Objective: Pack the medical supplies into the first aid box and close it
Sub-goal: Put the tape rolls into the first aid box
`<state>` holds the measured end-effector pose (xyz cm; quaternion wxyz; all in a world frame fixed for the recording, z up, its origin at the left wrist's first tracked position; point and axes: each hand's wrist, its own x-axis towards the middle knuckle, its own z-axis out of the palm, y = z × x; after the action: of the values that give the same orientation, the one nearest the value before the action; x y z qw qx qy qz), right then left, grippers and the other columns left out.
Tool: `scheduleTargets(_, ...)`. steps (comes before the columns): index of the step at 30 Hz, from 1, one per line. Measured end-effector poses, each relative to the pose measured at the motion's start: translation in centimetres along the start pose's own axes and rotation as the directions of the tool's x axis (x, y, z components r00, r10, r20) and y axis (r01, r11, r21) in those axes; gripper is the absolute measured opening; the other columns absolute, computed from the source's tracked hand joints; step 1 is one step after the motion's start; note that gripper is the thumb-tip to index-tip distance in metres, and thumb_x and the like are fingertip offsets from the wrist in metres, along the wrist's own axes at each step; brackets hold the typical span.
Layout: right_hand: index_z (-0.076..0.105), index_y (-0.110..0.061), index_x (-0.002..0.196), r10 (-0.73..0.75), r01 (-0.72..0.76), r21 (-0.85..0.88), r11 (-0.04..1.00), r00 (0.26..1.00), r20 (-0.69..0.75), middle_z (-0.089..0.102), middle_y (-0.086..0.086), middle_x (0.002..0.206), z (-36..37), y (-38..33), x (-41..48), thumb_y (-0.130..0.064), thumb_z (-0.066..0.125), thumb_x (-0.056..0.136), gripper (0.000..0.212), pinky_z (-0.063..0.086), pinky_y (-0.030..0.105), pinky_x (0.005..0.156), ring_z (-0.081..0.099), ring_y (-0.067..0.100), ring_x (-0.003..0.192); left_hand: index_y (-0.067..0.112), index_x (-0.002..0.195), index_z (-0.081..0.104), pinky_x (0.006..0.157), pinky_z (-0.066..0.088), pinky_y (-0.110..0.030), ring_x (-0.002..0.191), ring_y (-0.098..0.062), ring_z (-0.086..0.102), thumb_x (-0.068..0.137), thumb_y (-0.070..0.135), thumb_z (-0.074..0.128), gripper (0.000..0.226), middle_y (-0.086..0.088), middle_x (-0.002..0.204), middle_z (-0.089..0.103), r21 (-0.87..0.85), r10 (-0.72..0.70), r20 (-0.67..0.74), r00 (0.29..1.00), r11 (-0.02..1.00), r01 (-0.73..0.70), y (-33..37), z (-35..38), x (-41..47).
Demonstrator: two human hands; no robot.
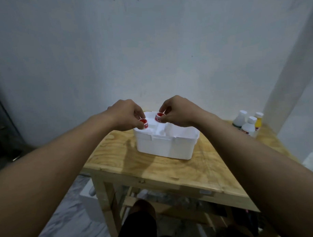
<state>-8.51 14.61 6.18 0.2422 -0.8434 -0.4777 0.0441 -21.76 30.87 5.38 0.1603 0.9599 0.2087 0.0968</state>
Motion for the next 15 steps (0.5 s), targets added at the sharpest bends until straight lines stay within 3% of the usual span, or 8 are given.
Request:
scheduleTargets(3,0.074,-0.017,0.113,0.001,-0.001,0.014,1.0,1.0,0.03,0.074,-0.002,0.098,0.6,-0.3,0.8,-0.042,0.078,0.084,0.039,0.047,0.026,0.067,0.064,0.012,0.082,0.032,0.102,0.077,0.088,0.054,-0.038,0.095,-0.014,0.064,0.072,0.039,0.083,0.031,0.014,0.091,0.072,0.007,-0.017,0.045,0.999,1.0,0.017,-0.4,-0.1,0.5)
scheduleTargets(7,0.074,-0.019,0.115,0.004,-0.005,0.015,1.0,0.998,0.07,0.074,0.0,0.102,1.4,-0.7,1.6,-0.043,0.081,0.081,0.043,0.055,0.033,0.08,0.067,0.016,0.09,0.029,0.104,0.077,0.068,0.047,-0.029,0.081,-0.008,0.058,0.075,0.039,0.085,0.032,0.015,0.082,0.064,0.077,-0.02,0.142,0.99,0.997,0.009,-0.1,-0.5,1.5)
scheduleTargets(9,0.074,-0.017,0.116,-0.002,0.001,0.008,1.0,0.996,0.09,0.072,0.002,0.106,1.7,-0.8,1.9,-0.041,0.081,0.081,0.043,0.053,0.032,0.078,0.066,0.019,0.094,0.027,0.107,0.077,0.062,0.041,-0.025,0.078,-0.005,0.056,0.076,0.039,0.085,0.034,0.015,0.082,0.062,0.105,-0.032,0.189,0.982,0.994,0.012,-0.1,-0.7,2.0)
scheduleTargets(15,0.074,-0.015,0.117,-0.006,0.013,-0.042,0.999,0.987,0.163,0.072,0.003,0.112,2.6,-0.9,2.6,-0.036,0.082,0.081,0.043,0.051,0.033,0.082,0.065,0.022,0.098,0.026,0.107,0.078,0.073,0.047,-0.028,0.088,-0.013,0.062,0.075,0.043,0.086,0.037,0.013,0.086,0.065,0.13,-0.087,0.267,0.96,0.99,0.054,-0.5,-0.7,3.2)
